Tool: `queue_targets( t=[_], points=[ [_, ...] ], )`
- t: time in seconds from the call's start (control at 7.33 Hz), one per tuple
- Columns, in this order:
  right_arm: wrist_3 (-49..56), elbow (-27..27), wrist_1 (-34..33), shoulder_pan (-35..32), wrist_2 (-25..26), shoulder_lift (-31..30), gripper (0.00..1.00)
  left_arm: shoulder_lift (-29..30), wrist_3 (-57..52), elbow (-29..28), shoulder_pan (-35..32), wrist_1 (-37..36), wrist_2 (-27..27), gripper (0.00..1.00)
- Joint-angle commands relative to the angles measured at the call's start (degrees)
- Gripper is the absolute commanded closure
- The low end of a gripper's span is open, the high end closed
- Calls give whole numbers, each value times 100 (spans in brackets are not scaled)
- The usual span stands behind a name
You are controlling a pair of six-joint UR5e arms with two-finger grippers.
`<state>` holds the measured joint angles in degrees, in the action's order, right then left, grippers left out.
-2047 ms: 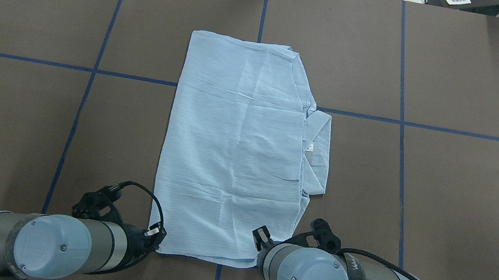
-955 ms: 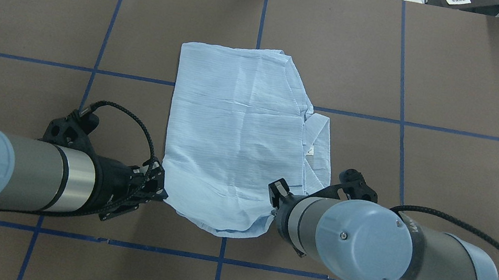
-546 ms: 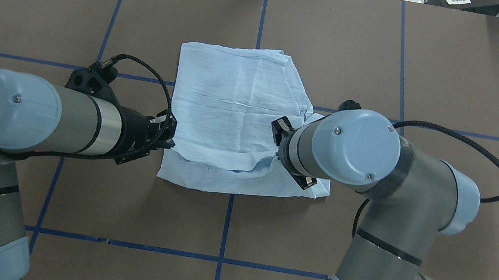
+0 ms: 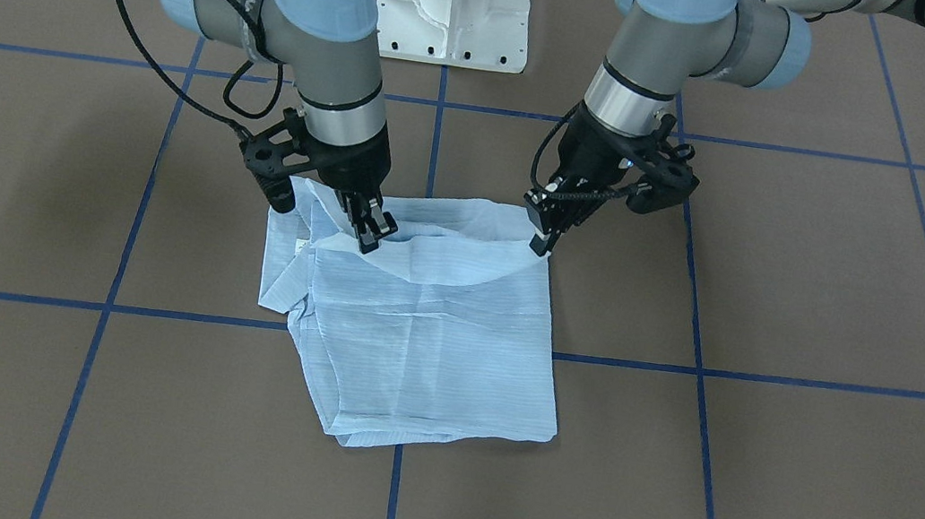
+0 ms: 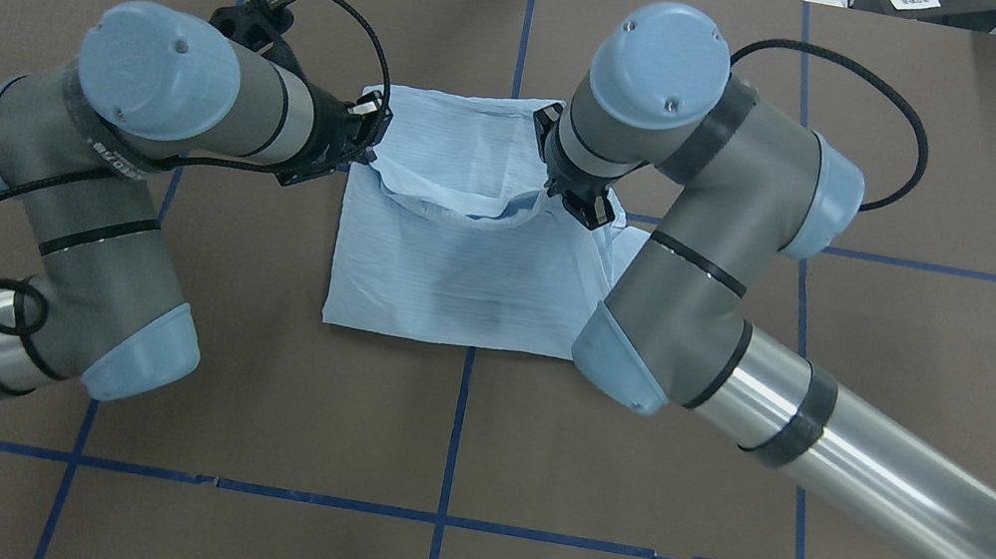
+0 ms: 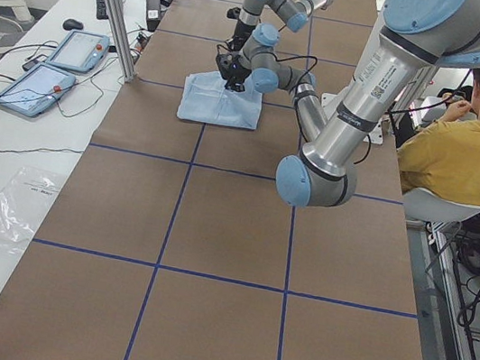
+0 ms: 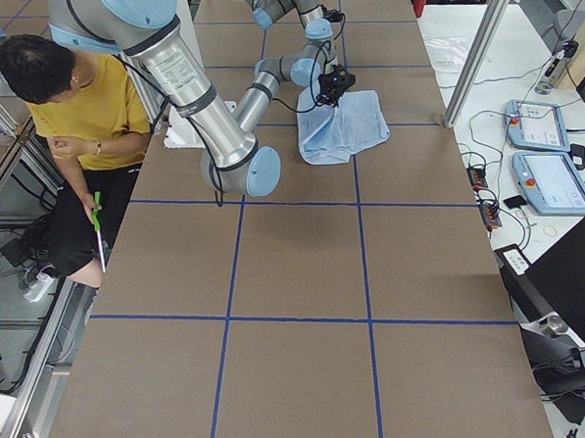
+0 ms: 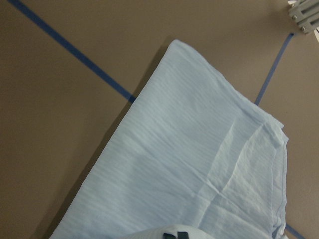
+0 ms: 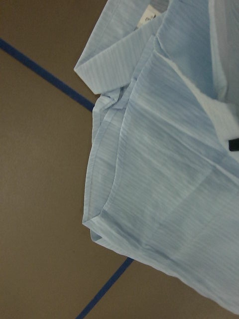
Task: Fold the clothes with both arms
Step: 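Lift the near edge with both grippers and fold it toward the far edge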
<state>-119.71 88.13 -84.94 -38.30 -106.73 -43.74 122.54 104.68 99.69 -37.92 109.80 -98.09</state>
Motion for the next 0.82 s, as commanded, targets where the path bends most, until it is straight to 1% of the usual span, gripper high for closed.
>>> queue_targets(
  t=[0.0,0.14,0.27,0.41,0.55,0.68],
  points=[
    [316,-1572,808,-345,-304,637,100,445,-124,-1393,-339,908,-25,100],
    [525,-1980,1021,-450,-313,787,100,533,-124,-1712,-470,1234,-34,100],
    [771,-2393,1032,-486,-322,1040,100,630,-158,-2055,-506,1402,-26,100],
    [895,-2605,1154,-495,-322,1139,100,657,-228,-2250,-506,1561,-17,100],
    [1027,-2999,1608,-512,-322,1157,100,701,-238,-2469,-576,1701,-17,100],
    [1307,-3212,1760,-512,-313,1175,100,736,-238,-2802,-585,2112,-8,84]
  ],
)
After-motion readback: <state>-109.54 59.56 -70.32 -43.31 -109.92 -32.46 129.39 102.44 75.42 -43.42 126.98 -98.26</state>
